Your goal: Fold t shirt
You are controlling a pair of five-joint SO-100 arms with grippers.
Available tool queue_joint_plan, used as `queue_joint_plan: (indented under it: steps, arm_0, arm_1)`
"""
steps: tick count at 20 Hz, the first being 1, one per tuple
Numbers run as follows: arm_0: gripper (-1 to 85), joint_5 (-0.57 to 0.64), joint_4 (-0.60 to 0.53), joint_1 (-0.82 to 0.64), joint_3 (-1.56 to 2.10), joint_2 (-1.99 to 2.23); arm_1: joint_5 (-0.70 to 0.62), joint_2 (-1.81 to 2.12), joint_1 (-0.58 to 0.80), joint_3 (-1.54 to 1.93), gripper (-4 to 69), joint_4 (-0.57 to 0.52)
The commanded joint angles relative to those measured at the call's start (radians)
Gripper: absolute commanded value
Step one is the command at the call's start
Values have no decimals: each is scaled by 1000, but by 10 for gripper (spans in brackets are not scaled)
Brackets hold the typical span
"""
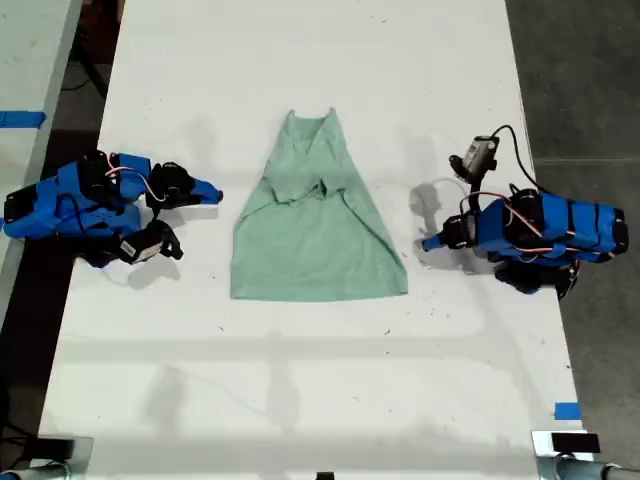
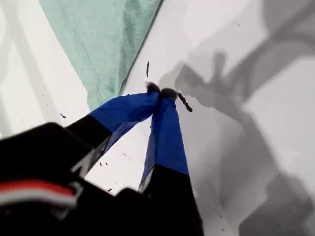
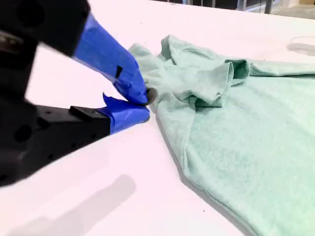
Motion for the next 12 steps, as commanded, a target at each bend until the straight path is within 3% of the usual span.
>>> queue_joint_plan:
  steps: [1, 4, 12]
  arm_0:
    - [-3, -6, -5, -54, 38, 6]
    - [-3, 14, -9, -127, 38, 8]
    - [-3, 6, -8, -75, 38, 8]
  arm_1:
    - [9, 9, 0, 52, -1, 5]
    - [11, 9, -2, 52, -1, 5]
    - [14, 9, -5, 52, -1, 5]
